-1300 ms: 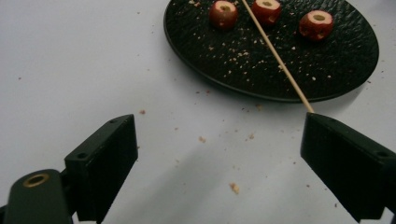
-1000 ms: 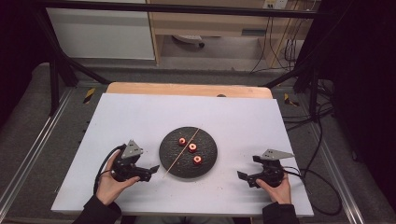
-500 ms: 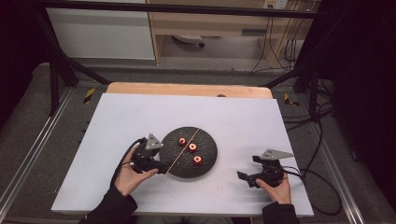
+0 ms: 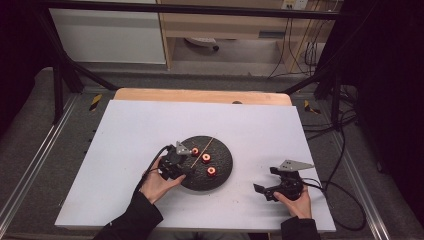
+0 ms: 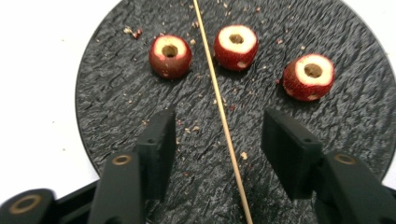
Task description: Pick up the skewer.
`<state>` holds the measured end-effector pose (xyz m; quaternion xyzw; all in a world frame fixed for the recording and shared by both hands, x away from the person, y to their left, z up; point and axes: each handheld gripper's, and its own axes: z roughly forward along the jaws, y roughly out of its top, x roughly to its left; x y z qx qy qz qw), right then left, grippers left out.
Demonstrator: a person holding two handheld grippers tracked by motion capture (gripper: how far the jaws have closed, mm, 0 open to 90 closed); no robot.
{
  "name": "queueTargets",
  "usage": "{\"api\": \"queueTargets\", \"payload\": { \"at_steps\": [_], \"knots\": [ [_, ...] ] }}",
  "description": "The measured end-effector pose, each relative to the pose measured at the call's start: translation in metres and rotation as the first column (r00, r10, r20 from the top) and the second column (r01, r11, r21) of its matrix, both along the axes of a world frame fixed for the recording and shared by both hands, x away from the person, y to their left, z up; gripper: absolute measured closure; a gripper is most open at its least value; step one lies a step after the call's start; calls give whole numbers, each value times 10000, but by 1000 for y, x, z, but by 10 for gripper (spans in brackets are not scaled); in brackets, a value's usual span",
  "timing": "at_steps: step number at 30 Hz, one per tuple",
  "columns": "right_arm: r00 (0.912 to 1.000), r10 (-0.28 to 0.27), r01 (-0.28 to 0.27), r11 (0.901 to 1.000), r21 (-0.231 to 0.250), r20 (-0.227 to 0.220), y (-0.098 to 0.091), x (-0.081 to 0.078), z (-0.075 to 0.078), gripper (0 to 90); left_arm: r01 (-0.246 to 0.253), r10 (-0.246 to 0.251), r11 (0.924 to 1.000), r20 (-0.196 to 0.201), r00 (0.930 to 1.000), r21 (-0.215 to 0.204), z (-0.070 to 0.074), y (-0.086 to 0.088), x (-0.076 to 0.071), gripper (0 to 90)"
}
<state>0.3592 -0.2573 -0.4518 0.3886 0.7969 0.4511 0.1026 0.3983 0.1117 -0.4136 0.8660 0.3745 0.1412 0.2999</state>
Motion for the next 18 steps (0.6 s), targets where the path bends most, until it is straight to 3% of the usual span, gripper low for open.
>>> {"api": "queueTargets", "payload": {
  "at_steps": [7, 10, 18],
  "knots": [
    [10000, 10, -10, 10000, 5, -6, 0, 0, 0, 11, -28, 49, 9996, -730, 9973, 290, -3, -2, 3, 564],
    [10000, 14, -14, 10000, -10, 0, 0, 0, 0, 11, -26, 53, 9994, -801, 9968, 345, -2, -2, 2, 643],
    [10000, 27, -27, 10000, -14, -17, 0, 0, 0, 11, -15, 78, 9982, -1047, 9945, 600, -3, -5, 0, 728]
  ]
}}
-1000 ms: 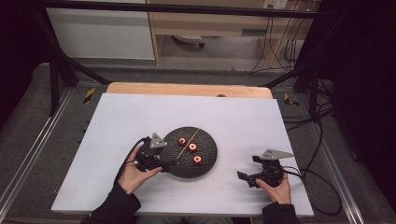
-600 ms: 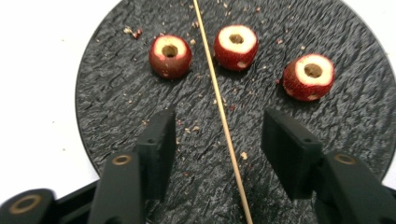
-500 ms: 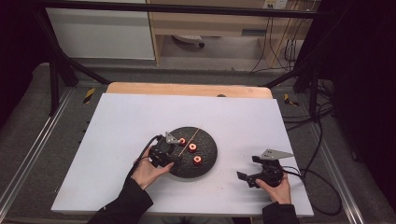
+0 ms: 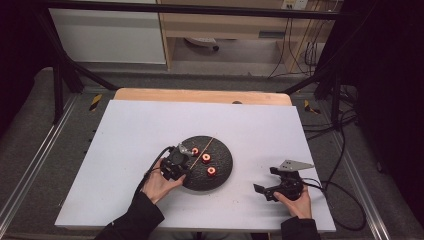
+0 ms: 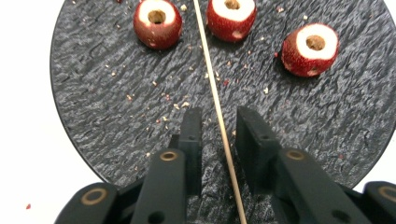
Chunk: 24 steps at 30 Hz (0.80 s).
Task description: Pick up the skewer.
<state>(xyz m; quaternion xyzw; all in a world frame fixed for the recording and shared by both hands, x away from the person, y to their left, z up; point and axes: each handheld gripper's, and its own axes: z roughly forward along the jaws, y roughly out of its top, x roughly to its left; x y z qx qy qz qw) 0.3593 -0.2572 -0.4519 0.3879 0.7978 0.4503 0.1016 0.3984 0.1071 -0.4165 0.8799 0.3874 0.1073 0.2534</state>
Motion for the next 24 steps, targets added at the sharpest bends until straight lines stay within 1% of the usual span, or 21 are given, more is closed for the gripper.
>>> {"api": "queueTargets", "payload": {
  "at_steps": [3, 5, 6, 8, 14, 17, 21, 24],
  "knots": [
    [10000, 4, -4, 10000, -2, -4, 0, 0, 0, 11, -20, 20, 9999, 17, 10000, 124, -2, -1, 0, 753],
    [10000, 6, -6, 10000, -3, -45, 0, 0, 0, 11, -43, 43, 9998, 16, 10000, 182, -2, -3, -1, 788],
    [10000, 6, -6, 10000, -3, -45, 0, 0, 0, 11, -63, 62, 9998, 43, 10000, 197, -3, -3, -1, 788],
    [10000, 32, -32, 10000, -49, -52, 0, 0, 0, 11, -133, 132, 9998, 67, 9999, 174, -3, -4, -1, 822],
    [10000, 24, -24, 10000, -22, -42, 0, 0, 0, 11, -456, 453, 9988, 172, 9988, 174, -4, -5, -2, 873],
    [10000, 27, -27, 10000, -19, -47, 0, 0, 0, 11, -620, 618, 9981, 194, 9979, 74, -4, -5, -3, 879],
    [10000, 5, -5, 10000, -23, -27, 0, 0, 0, 11, -669, 670, 9977, 306, 9973, -51, -5, -3, -4, 881],
    [10000, 8, -8, 10000, -24, -32, 0, 0, 0, 11, -665, 679, 9972, 393, 9969, -348, -3, 1, -5, 883]
  ]
}}
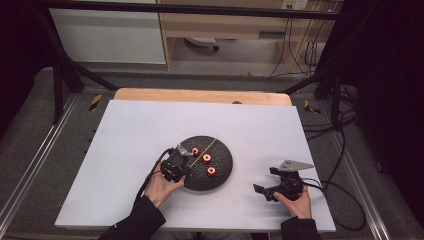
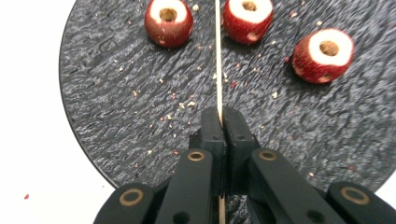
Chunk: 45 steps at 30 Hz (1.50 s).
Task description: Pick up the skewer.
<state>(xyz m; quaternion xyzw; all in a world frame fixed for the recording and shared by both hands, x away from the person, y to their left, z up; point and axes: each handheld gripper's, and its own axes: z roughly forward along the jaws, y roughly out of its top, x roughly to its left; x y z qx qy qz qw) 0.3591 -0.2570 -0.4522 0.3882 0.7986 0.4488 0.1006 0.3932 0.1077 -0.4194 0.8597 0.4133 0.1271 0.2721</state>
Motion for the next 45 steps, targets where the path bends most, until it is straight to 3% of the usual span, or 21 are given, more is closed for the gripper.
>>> {"api": "queueTargets", "payload": {
  "at_steps": [4, 14, 21, 27, 37, 45],
  "knots": [
    [10000, -23, 23, 10000, 11, -5, 0, 0, 0, 11, 56, -49, 9998, 324, 9995, -197, 6, 7, -4, 883],
    [9999, -100, 101, 9999, 22, -101, 0, 0, 1, 11, 390, -277, 9920, 943, 9952, -1197, 18, 40, -19, 884],
    [9998, -151, 150, 9999, -54, -162, 1, 0, 0, 10, 559, -309, 9805, 1335, 9906, -1883, 13, 70, -31, 883],
    [9996, -223, 223, 9997, -31, -170, 1, 0, 0, 10, 399, -58, 9720, 1464, 9892, -2315, 5, 93, -39, 883],
    [9989, -346, 344, 9994, -62, -315, 6, 3, 5, 5, 423, 59, 9673, 1891, 9819, -2501, -1, 119, -51, 883],
    [9987, -495, 490, 9982, -340, -144, 19, 8, 15, 5, 486, 114, 9598, 2116, 9773, -2766, -5, 131, -60, 883]
  ]
}}
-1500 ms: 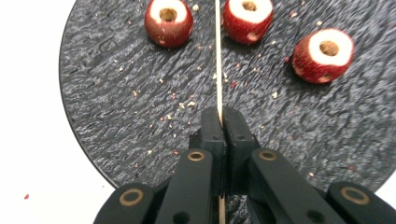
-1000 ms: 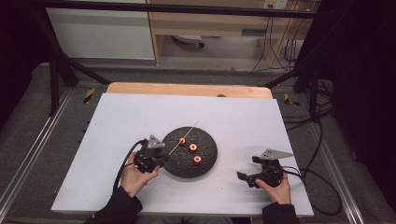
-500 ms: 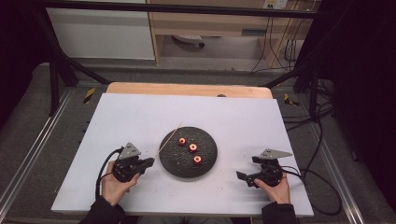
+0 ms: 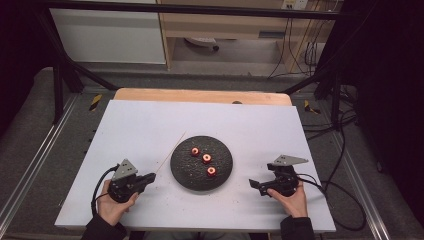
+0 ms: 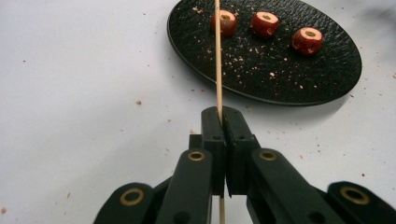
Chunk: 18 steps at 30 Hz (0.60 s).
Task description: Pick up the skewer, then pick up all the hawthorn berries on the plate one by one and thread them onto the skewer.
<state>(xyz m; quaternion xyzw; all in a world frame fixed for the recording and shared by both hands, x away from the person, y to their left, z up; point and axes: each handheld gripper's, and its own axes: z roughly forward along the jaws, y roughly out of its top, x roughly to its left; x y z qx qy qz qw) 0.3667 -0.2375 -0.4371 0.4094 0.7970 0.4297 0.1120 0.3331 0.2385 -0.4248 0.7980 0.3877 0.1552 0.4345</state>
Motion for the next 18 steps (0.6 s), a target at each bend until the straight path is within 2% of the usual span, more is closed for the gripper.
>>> {"api": "queueTargets", "payload": {
  "at_steps": [5, 11, 18],
  "knots": [
    [9999, 131, -130, 9999, -59, 101, 8, 2, 4, 5, -73, 74, 9999, 109, 9999, -125, -2, 6, -5, 883],
    [9990, 348, -342, 9992, -220, 273, 23, 4, 14, 6, -170, 170, 9997, 27, 9999, -154, -6, 13, -8, 883],
    [9986, 513, -508, 9981, -361, 131, 35, 9, 21, 6, -152, 152, 9998, -21, 9999, -108, -8, 15, -9, 883]
  ]
}}
